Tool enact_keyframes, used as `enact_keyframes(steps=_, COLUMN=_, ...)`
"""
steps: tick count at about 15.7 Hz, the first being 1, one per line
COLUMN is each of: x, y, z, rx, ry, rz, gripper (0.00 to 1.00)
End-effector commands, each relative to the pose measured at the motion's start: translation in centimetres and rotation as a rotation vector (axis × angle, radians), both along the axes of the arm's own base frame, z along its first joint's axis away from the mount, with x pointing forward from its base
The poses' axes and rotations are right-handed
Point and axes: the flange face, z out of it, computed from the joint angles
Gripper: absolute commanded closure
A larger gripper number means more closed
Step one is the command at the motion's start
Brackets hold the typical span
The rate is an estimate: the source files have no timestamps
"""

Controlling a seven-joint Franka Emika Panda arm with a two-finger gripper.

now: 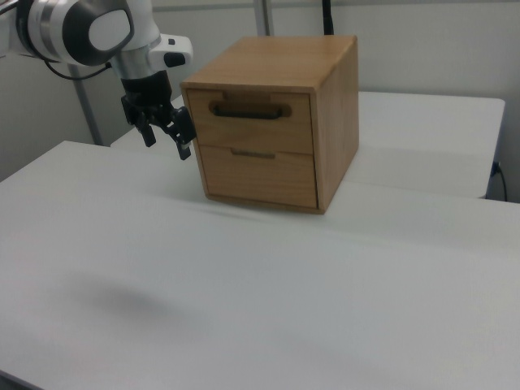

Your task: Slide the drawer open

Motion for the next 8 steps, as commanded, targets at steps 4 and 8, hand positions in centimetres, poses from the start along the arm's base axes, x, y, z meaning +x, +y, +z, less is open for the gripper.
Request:
enact_keyframes(steps=4, x=-0.28, y=-0.22, z=0.11, rx=0.018, ry=0.022, rz=0.006, gripper=0.0)
enact_keyframes(steps=8, x=-0.18, y=-0.65, z=0.1, rx=0.017, ry=0.016, rz=0.005, gripper=0.0)
